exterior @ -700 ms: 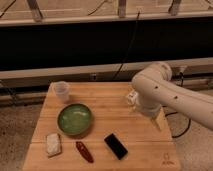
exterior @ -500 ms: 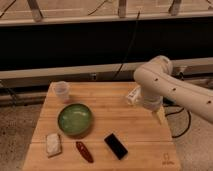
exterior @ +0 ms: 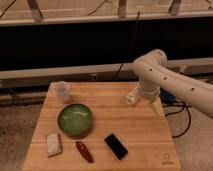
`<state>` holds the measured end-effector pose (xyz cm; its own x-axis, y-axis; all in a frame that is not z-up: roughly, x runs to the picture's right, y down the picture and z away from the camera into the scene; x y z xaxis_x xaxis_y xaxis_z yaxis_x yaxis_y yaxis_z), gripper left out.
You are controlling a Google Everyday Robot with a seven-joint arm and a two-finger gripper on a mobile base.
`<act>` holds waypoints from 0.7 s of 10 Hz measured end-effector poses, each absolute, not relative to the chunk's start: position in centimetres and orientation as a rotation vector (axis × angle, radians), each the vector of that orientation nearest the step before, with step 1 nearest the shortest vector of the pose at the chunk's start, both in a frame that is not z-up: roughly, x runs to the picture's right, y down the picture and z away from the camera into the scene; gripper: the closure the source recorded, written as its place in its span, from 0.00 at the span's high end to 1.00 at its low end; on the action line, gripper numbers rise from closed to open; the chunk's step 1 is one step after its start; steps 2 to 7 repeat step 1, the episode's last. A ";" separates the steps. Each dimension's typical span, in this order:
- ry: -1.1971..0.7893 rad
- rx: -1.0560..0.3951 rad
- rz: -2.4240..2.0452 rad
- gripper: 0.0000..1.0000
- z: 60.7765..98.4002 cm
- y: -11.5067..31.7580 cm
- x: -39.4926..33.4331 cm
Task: Move the arm in a circular motion
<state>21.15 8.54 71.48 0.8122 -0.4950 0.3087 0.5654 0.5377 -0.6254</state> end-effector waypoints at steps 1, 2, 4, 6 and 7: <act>-0.107 -0.780 -0.644 0.80 71.6 8.4 20.5; -0.107 -0.780 -0.644 0.80 71.6 8.4 20.5; -0.107 -0.780 -0.644 0.80 71.6 8.4 20.5; -0.107 -0.780 -0.644 0.80 71.6 8.4 20.5; -0.107 -0.780 -0.644 0.80 71.6 8.4 20.5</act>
